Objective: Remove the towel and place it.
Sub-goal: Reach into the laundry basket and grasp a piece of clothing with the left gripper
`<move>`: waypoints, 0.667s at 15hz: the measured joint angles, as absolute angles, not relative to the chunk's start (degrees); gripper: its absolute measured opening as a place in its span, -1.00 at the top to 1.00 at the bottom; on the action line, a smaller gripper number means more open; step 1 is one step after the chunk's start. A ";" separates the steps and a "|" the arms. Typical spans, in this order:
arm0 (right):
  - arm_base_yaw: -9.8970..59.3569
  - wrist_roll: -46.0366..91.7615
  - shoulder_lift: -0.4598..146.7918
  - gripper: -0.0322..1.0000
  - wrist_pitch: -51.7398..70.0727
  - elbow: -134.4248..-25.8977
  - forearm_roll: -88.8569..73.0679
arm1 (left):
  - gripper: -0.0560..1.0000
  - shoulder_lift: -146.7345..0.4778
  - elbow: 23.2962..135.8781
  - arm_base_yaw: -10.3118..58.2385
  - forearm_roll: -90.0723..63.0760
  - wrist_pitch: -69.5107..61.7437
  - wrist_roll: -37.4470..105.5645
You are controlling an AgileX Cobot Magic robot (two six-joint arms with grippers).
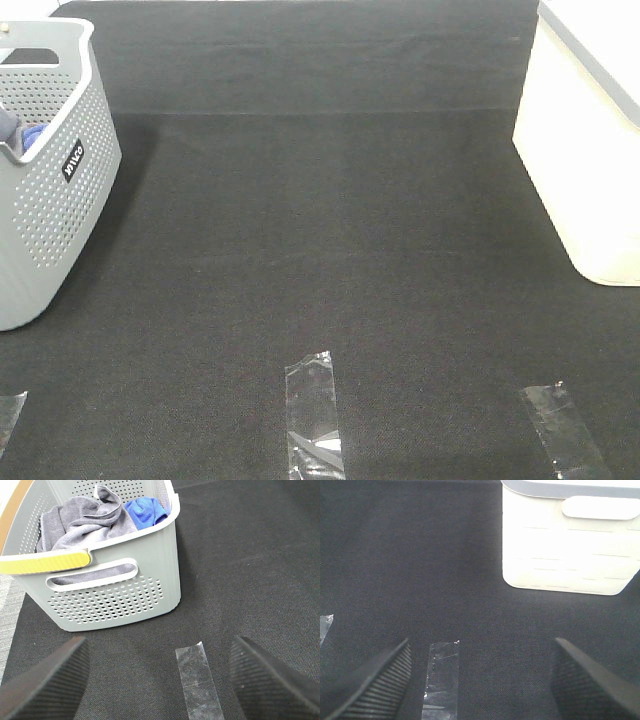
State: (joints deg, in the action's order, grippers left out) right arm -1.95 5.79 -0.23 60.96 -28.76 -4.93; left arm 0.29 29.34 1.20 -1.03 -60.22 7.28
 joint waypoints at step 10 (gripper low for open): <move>-1.95 5.79 -0.23 -0.45 60.96 -28.76 -4.93 | -0.50 -5.39 31.00 1.20 14.04 -45.38 -3.78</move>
